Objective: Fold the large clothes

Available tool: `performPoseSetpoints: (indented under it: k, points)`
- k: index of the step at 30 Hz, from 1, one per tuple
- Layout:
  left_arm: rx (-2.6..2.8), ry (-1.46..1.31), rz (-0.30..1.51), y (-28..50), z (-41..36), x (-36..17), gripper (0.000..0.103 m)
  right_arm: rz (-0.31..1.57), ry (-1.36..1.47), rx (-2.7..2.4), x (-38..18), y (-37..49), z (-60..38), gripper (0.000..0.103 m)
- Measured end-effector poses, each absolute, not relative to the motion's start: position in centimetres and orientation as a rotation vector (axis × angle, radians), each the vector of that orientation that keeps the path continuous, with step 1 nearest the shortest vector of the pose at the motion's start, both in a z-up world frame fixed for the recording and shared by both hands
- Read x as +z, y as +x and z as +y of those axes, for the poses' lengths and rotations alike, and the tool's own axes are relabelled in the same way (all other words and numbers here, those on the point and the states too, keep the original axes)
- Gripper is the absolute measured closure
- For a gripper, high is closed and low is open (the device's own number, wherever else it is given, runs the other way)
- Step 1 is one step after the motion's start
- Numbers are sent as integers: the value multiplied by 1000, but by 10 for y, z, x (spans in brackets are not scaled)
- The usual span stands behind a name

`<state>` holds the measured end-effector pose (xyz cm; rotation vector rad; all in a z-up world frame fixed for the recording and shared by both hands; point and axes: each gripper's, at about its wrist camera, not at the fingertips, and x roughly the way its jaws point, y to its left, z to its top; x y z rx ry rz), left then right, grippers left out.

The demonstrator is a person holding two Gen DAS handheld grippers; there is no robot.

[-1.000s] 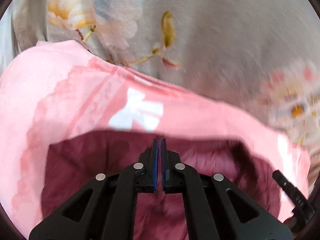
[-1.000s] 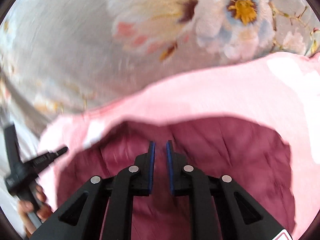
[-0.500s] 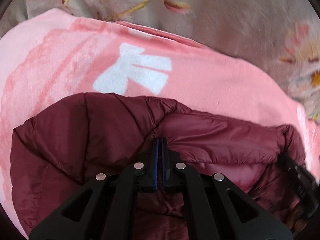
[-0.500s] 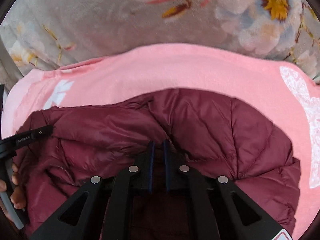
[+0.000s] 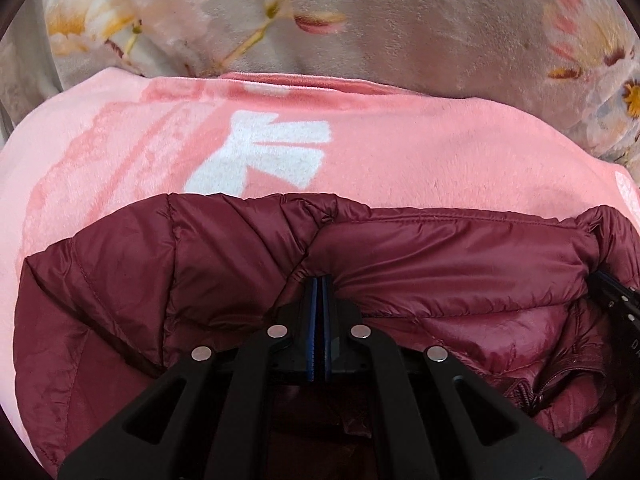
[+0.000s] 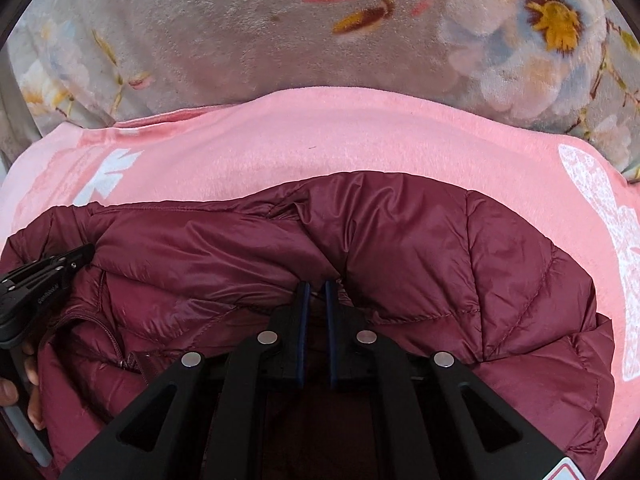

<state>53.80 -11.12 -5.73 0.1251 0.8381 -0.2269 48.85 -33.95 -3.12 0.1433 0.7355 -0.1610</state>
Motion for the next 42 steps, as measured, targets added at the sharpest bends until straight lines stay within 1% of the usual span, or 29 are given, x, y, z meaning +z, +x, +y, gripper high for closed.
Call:
performPoseSetpoints:
  k: [28,34,37,38,39,40,41,42]
  points:
    - [-207,191,819,535,-117,-58,102,729,138,-169,-31,487,-336,97]
    - [-189,227,815,536,-122,-59,102,715,218,-120,-32,488,-347,97]
    - [-199,208,816,530,-114,-53,102,690,319,-87,-23,464,-360,96]
    - [-197,188,835,520,-105,-47,101,675,365,-89,-13,441,-363,88]
    - [-210,159,854,509,-97,-40,85,652,385,-84,-6,422,-364,84]
    - [-233,128,867,496,-86,-34,70,628,394,-68,5,390,-366,77]
    - [-259,94,872,473,-69,-24,41,620,391,-61,12,359,-367,66]
    - [-272,73,860,454,-55,-18,32,615,386,-65,17,325,-370,60]
